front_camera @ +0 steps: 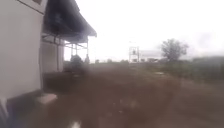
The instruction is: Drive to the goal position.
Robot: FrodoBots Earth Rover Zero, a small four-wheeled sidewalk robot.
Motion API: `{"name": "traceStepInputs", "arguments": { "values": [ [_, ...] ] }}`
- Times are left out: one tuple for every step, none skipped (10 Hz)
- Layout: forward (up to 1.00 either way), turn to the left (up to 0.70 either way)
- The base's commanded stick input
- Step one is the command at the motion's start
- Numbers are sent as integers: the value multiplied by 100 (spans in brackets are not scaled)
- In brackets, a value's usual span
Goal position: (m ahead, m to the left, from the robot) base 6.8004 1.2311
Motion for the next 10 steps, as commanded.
{"name": "traceStepInputs", "arguments": {
  "values": [
    [70, -34],
    [70, -13],
    [70, 0],
    [70, 0],
    [70, 0],
    [70, 0],
    [70, 0],
    [70, 0],
    [70, 0],
    [70, 0]
  ]
}}
